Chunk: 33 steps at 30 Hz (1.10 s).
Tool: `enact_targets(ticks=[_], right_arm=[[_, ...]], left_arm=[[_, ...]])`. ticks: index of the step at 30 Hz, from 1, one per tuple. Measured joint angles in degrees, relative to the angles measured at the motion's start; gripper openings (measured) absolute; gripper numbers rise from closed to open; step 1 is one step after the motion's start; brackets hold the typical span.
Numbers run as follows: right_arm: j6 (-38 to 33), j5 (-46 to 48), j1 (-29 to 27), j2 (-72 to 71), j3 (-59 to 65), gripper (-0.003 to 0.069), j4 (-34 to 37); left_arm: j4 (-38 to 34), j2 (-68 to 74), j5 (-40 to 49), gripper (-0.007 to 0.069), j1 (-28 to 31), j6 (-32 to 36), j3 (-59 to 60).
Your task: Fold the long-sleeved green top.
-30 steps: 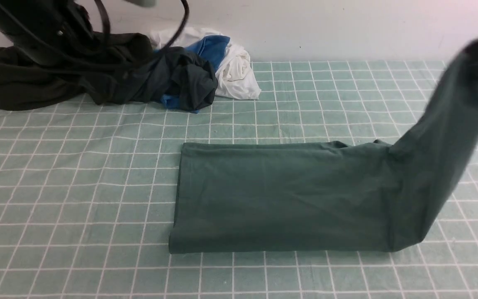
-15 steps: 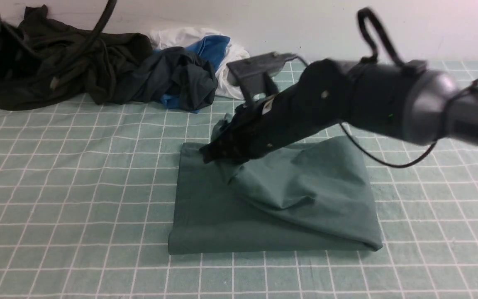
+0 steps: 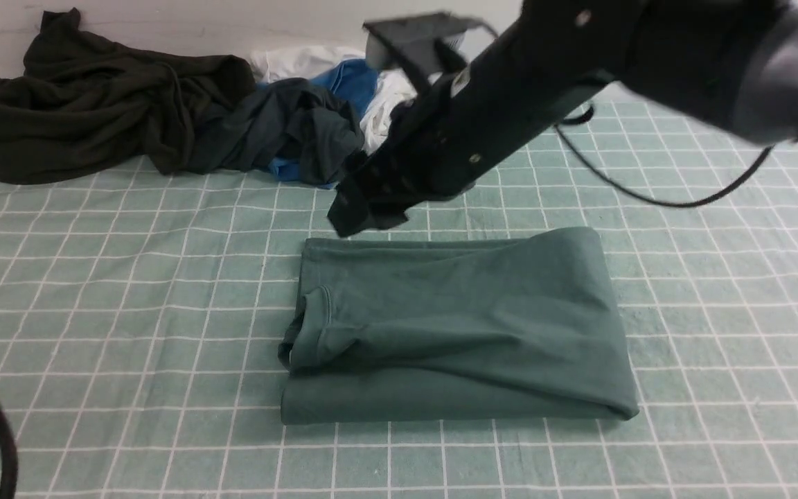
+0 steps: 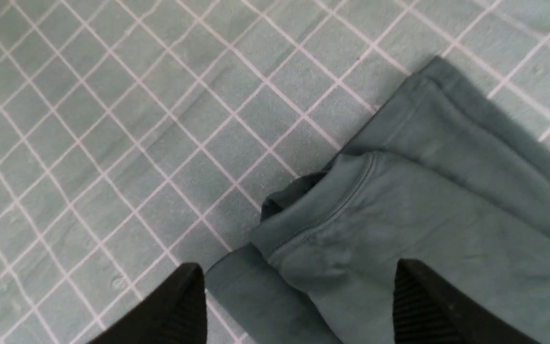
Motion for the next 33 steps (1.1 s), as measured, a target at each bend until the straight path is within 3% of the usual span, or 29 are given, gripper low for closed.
enact_targets(ticks=[6,12,18,26,33], right_arm=[[-0.2,-2.9,-0.7,-17.5,13.4,0.0359,-4.3],[0.4,-12.8,-0.7,-40.0,34.3,0.0165,-5.3],[1.6,-19.5,-0.7,-60.4,47.2,0.0015,-6.7],[3.9,-27.2,-0.7,-77.9,57.5,-0.0011,-10.9],[5.2,-23.1,-0.7,-81.2,60.8,-0.0013,-14.4]], left_arm=[[1.6,-8.8,-3.3,-0.0003,0.0,-1.6,6.5],[1.5,-12.8,-1.5,-0.0003,0.0,-1.7,7.1],[1.4,-12.9,-0.1,-0.0003,0.0,-1.7,7.1],[1.3,-12.9,0.0,-0.0003,0.0,-1.7,7.1],[1.3,-12.9,0.1,-0.0003,0.0,-1.7,7.1]])
